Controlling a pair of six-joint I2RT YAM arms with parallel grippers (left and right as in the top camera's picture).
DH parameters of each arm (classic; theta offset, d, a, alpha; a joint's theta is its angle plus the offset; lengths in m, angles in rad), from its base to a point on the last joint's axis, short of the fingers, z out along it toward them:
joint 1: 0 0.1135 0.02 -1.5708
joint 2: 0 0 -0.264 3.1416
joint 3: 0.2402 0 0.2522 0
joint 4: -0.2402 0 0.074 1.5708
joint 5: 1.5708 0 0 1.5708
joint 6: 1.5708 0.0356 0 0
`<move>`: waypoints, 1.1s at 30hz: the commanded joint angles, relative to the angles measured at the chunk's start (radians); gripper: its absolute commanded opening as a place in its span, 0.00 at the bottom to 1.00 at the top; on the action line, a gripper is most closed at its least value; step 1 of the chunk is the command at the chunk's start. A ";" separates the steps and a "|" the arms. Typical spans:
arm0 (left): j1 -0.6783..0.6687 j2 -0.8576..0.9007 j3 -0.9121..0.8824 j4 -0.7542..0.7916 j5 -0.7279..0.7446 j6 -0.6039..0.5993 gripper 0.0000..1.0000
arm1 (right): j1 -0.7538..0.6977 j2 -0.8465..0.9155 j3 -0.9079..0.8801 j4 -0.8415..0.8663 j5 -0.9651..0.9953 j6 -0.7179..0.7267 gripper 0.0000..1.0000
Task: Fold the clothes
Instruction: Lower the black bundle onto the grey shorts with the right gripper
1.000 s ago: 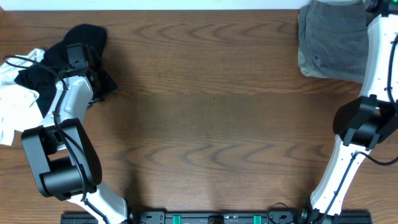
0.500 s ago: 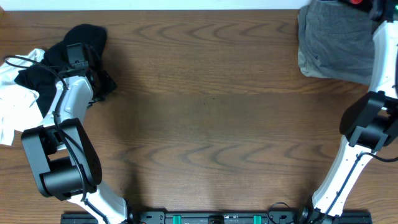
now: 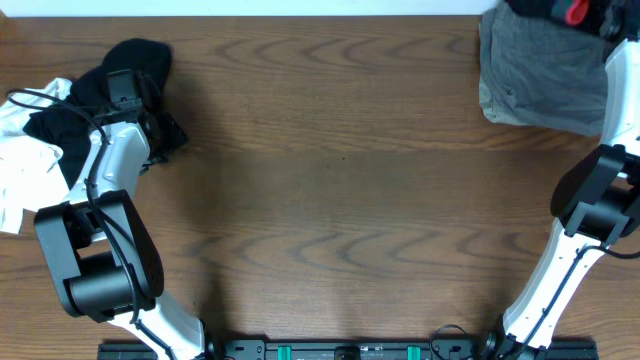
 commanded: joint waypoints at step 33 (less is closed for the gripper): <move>-0.003 0.006 -0.011 0.008 -0.001 0.006 0.73 | -0.005 -0.060 0.004 -1.041 -0.165 0.095 0.68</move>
